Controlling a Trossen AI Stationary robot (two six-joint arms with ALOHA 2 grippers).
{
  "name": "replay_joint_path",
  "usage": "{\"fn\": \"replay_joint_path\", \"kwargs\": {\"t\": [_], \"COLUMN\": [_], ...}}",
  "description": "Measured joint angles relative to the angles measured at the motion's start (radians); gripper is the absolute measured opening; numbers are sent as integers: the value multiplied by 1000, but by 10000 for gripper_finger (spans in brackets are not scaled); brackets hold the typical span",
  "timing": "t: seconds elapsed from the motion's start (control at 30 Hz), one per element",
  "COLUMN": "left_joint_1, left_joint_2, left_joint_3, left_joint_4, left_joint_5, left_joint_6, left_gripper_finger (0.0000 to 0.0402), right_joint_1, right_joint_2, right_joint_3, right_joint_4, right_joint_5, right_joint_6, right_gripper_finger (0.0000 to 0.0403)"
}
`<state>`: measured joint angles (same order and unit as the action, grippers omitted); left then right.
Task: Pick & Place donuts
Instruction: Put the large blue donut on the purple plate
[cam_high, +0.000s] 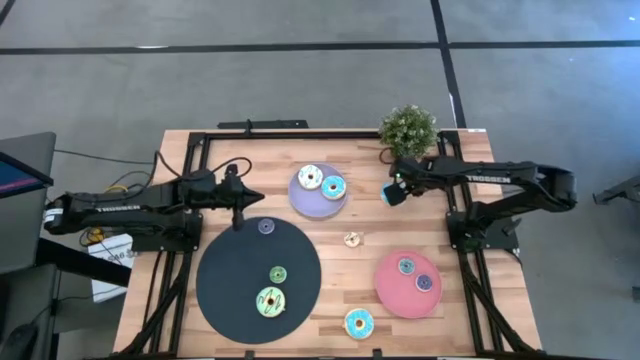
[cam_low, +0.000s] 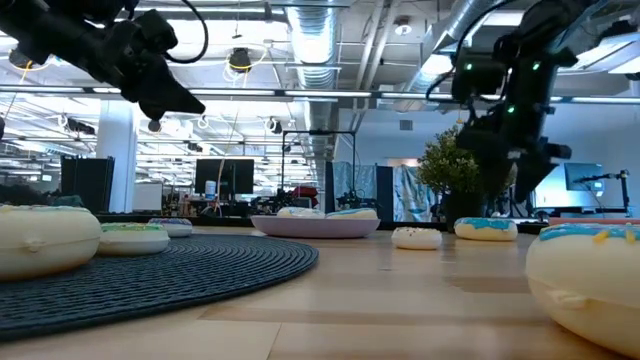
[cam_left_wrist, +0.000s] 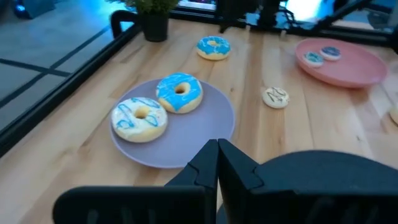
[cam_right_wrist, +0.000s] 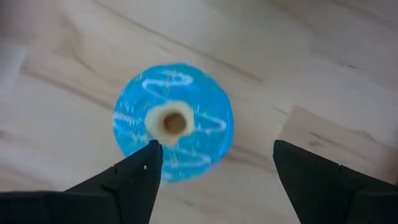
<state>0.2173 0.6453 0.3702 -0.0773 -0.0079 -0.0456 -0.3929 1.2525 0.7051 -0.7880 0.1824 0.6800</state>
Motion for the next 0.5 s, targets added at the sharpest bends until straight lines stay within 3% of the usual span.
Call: {"fn": "replay_joint_path", "kwargs": {"t": [0.5], "left_joint_1": [0], "left_joint_2": [0], "left_joint_3": [0], "left_joint_4": [-17], "left_joint_5": [-2], "left_joint_6": [14], "left_gripper_finger": [0], "right_joint_1": [-101], "right_joint_2": [225], "right_joint_3": [-6], "right_joint_4": [188], "right_joint_5": [-69], "right_joint_6": [-136], "right_gripper_finger": [296]}}
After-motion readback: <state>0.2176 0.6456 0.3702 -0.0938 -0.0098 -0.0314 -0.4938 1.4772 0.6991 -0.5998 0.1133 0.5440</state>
